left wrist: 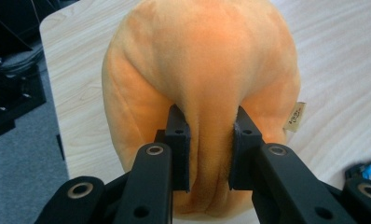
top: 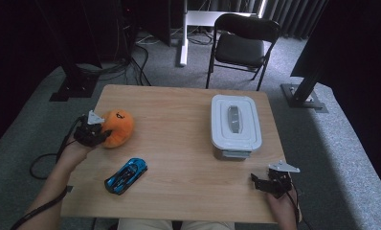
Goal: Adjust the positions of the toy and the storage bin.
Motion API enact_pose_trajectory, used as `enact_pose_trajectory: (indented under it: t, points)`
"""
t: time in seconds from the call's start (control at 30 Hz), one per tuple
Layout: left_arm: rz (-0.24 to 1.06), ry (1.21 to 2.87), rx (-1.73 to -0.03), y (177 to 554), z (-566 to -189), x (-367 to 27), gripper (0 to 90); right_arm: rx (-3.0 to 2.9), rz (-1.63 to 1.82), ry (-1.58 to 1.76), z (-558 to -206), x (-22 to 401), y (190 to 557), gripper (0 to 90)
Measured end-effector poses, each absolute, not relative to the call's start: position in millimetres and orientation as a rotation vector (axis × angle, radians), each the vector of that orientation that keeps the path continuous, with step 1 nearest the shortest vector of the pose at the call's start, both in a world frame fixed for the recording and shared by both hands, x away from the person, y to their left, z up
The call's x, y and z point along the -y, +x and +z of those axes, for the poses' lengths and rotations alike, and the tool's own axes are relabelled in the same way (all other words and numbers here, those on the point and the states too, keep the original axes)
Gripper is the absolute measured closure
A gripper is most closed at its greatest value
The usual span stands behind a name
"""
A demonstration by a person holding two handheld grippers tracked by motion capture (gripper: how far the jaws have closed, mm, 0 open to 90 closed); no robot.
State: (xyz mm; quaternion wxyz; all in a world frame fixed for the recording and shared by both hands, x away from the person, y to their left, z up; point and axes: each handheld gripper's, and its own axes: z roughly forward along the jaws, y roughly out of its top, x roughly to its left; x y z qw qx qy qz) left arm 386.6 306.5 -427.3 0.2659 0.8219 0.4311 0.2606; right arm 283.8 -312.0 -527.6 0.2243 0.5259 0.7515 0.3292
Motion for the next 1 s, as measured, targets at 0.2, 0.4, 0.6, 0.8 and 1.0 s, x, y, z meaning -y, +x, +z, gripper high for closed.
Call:
enact_pose_trajectory:
  t: [0.2,0.4,0.6,0.8,1.0]
  points:
    - [0.649,2.233,-1.118,376.3,-427.4,-317.2,74.7,-2.072,0.908,1.453,-527.6,312.0,283.8,16.9]
    - [0.611,2.249,-1.116,372.6,-435.6,-321.8,72.2,-2.071,0.907,1.454,-527.6,312.1,283.8,16.9]
    - [0.591,2.222,-1.145,373.0,-452.4,-324.9,53.4,-2.07,0.907,1.454,-527.6,312.1,283.8,16.8]
    - [0.61,2.196,-1.182,369.8,-448.5,-328.2,20.2,-2.069,0.907,1.455,-527.7,312.2,283.9,16.9]
    - [0.586,2.181,-1.169,366.0,-448.0,-327.2,9.5,-2.069,0.908,1.455,-527.7,312.2,283.9,16.9]
